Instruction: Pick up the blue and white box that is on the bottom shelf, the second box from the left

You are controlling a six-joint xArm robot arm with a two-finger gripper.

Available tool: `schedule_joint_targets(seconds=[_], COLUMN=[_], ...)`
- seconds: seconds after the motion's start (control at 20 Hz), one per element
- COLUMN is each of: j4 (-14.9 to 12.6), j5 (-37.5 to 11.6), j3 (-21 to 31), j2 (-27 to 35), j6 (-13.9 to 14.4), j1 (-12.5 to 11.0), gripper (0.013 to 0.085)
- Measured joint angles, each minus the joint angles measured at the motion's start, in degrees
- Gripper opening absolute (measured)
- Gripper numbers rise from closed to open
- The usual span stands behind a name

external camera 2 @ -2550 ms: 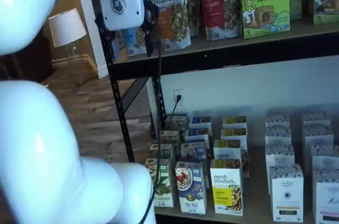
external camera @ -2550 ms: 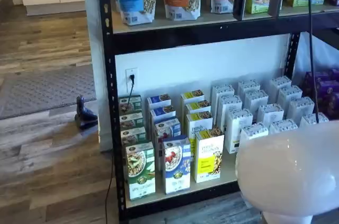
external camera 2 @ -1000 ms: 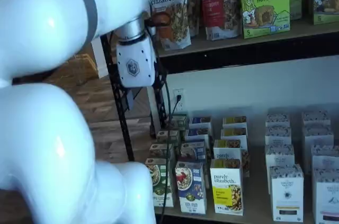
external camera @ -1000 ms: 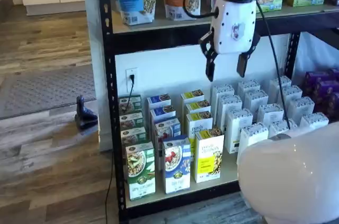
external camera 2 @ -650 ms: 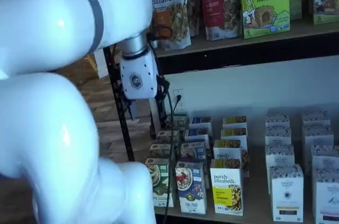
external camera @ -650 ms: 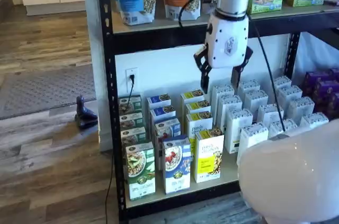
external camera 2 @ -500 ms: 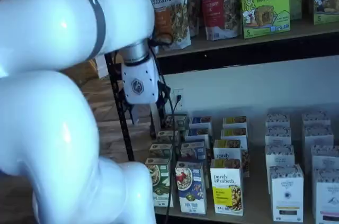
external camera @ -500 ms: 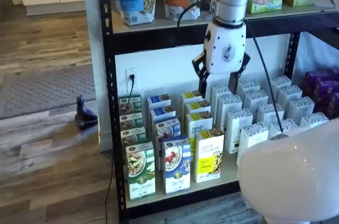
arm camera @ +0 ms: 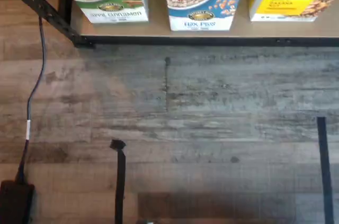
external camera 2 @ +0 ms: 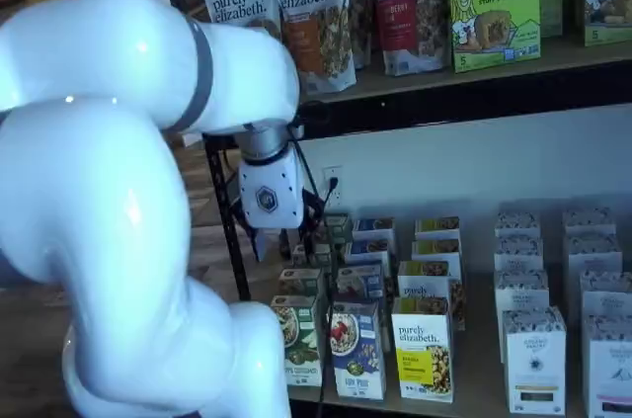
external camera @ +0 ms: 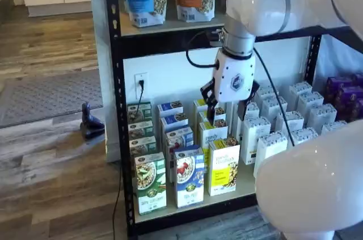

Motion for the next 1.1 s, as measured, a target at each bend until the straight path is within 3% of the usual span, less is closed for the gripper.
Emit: schedule_joint_targets(seconds=[0.5,0.75,1.1], j4=[0.92,-1.16,-0.09], j5=[-11.69,-16.04,-23.22], j3=[3.48,4.04,5.15], j2=[6.84,11.03,17.35], j6=[-0.88,0.05,-2.18], j1=[0.29,-0.04,-1.2], gripper=[0.085,0.085,0.085])
